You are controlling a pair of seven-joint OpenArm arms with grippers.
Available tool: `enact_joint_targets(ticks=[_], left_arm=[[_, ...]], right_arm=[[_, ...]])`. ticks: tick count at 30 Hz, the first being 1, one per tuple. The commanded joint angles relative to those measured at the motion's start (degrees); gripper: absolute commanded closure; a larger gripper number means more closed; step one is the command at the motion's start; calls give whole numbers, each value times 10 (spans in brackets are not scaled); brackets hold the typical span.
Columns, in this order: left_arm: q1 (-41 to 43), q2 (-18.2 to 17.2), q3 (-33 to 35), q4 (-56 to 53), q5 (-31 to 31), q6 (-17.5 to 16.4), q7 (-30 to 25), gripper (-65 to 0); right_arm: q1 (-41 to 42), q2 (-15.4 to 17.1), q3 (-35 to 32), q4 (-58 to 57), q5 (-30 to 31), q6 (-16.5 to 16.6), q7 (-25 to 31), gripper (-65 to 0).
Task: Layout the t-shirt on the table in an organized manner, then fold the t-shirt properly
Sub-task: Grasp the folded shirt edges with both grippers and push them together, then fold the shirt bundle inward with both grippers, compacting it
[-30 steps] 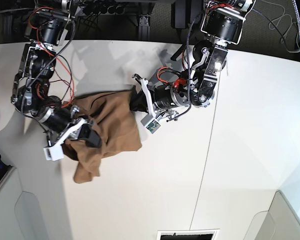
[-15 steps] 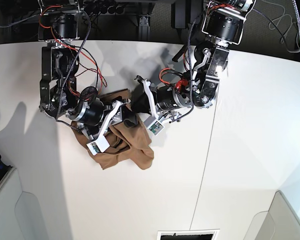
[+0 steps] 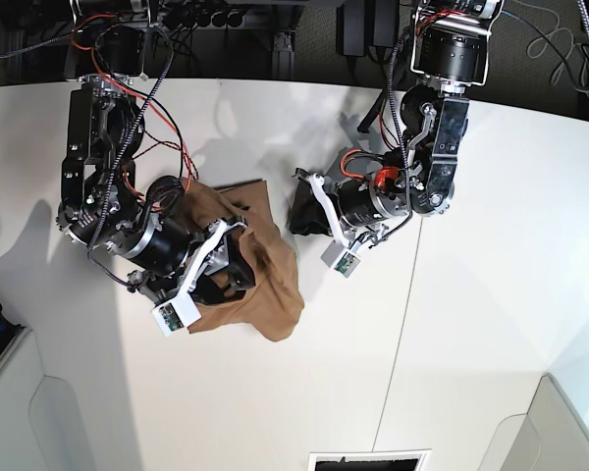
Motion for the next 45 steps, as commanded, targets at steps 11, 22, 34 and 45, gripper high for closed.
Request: enact_joint_targets(ticks=[11, 22, 34, 45], left_arm=[[-6, -54, 1, 181, -163, -43, 74, 0], [6, -10, 40, 176, -184, -43, 81, 0], [-30, -2, 63, 7, -45, -43, 12, 0], [-83, -49, 52, -11, -45, -43, -1, 0]], right_arm=[[93, 50, 38, -78, -49, -41, 66, 0], [177, 50, -1, -303, -80, -38, 139, 0], [167, 50, -71, -329, -42, -23, 75, 0], [23, 50, -71, -197, 52, -12, 55, 0]])
